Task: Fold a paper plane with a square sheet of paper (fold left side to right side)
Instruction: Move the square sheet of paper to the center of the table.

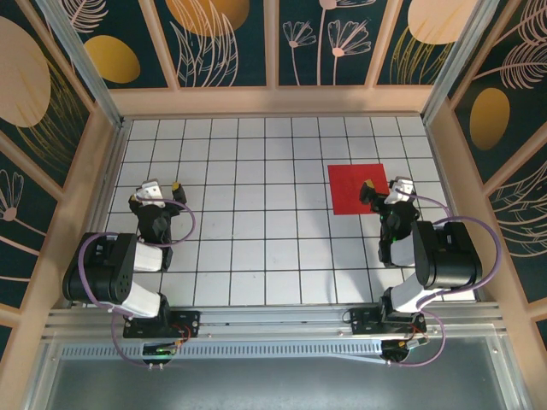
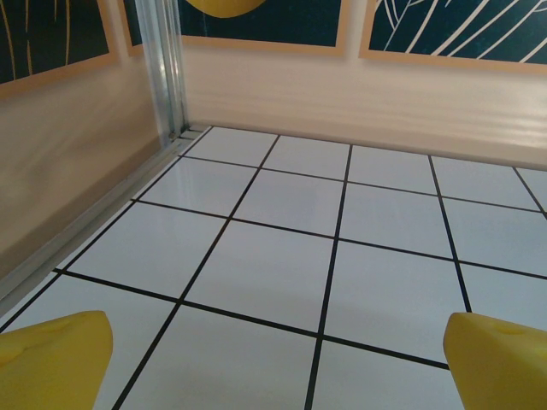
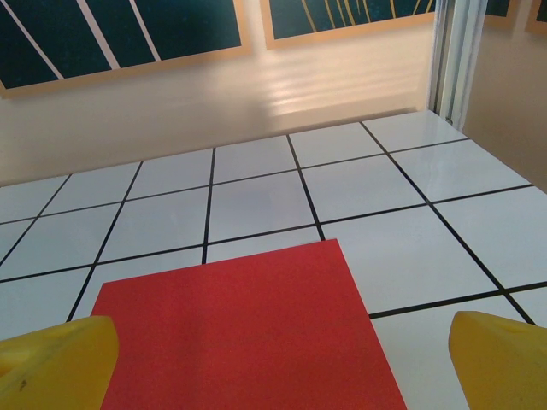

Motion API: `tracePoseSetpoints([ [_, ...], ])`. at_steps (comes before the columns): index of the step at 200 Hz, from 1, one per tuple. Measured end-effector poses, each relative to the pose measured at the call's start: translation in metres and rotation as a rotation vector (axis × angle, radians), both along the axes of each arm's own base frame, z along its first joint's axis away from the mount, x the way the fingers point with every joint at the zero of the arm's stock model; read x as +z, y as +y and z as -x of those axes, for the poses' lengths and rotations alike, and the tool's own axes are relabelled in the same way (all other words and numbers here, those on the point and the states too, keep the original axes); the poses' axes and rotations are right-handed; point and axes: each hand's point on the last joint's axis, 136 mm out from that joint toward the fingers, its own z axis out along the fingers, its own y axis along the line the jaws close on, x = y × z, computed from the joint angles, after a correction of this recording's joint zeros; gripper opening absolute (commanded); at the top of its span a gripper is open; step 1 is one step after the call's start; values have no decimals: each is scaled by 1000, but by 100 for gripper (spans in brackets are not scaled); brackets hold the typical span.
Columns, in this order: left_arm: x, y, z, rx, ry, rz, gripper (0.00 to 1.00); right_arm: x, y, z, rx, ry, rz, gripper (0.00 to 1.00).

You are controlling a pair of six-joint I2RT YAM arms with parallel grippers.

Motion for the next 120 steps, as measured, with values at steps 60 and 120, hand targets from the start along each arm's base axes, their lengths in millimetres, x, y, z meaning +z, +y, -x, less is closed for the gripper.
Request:
tracePoseSetpoints([
  [60, 0, 0, 0, 0, 0, 0, 99, 0, 0, 0, 0, 0, 0, 99],
  [120, 12, -3, -5, -21, -2, -2, 99, 4, -7, 2, -40, 22, -4, 99],
])
